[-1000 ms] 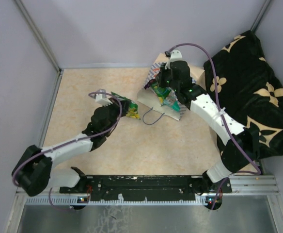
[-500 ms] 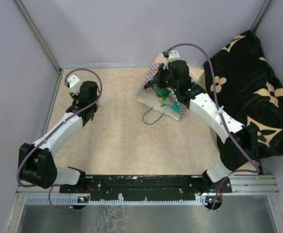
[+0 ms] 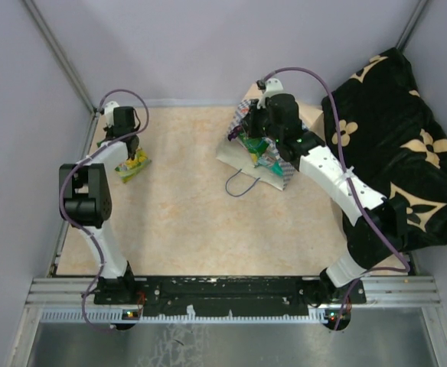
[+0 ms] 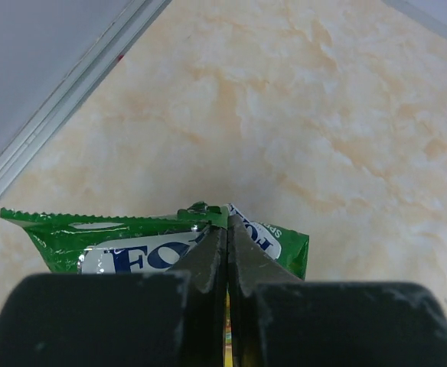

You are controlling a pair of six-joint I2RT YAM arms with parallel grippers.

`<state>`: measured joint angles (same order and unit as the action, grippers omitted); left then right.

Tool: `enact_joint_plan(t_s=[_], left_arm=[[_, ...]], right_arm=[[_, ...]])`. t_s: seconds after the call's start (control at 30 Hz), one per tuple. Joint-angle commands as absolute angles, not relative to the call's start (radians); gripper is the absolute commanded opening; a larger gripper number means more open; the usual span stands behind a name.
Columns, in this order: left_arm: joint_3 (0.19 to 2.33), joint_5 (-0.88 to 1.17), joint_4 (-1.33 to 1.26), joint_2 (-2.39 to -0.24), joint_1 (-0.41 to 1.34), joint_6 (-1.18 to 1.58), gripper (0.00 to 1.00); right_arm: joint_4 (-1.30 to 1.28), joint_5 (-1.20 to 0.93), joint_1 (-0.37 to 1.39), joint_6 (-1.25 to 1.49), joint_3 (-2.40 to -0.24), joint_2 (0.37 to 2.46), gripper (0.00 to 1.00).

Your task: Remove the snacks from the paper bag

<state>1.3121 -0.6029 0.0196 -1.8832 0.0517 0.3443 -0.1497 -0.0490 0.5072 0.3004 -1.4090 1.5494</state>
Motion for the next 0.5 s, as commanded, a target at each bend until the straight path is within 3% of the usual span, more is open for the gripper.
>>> enact_joint_plan(t_s=[0.0,0.17,0.2,0.23,0.27,0.3,0.47], left_arm=[[1.427,-0.524,-0.095,-1.998,0.005,0.196,0.0],[1.711,-0.505,-0.045,-2.207,-0.006,0.057,0.0],[1.799,-0.495,-0.027,-2.253,-0.006,0.028,0.04],[1.858,-0.482,-0.004,-2.282,-0.007,0.001,0.3],[1.91,-0.475,0.021,-2.301,-0.008,-0.016,0.75],[1.947,-0.483,0.046,-2.309,-0.007,-0.02,0.96],[1.867,-0.482,0.104,-2.217,-0.009,0.071,0.99]], right_arm=[[-0.098,-0.045,0.497,0.298,-1.453,1.541,0.0],[-0.095,-0.046,0.497,0.298,-1.452,1.557,0.0],[-0.095,-0.046,0.497,0.298,-1.455,1.56,0.0],[-0.097,-0.046,0.497,0.296,-1.456,1.56,0.0],[-0.099,-0.043,0.497,0.295,-1.457,1.561,0.0],[-0.1,-0.042,0.497,0.292,-1.459,1.561,0.0],[-0.104,-0.031,0.497,0.285,-1.46,1.564,0.0]])
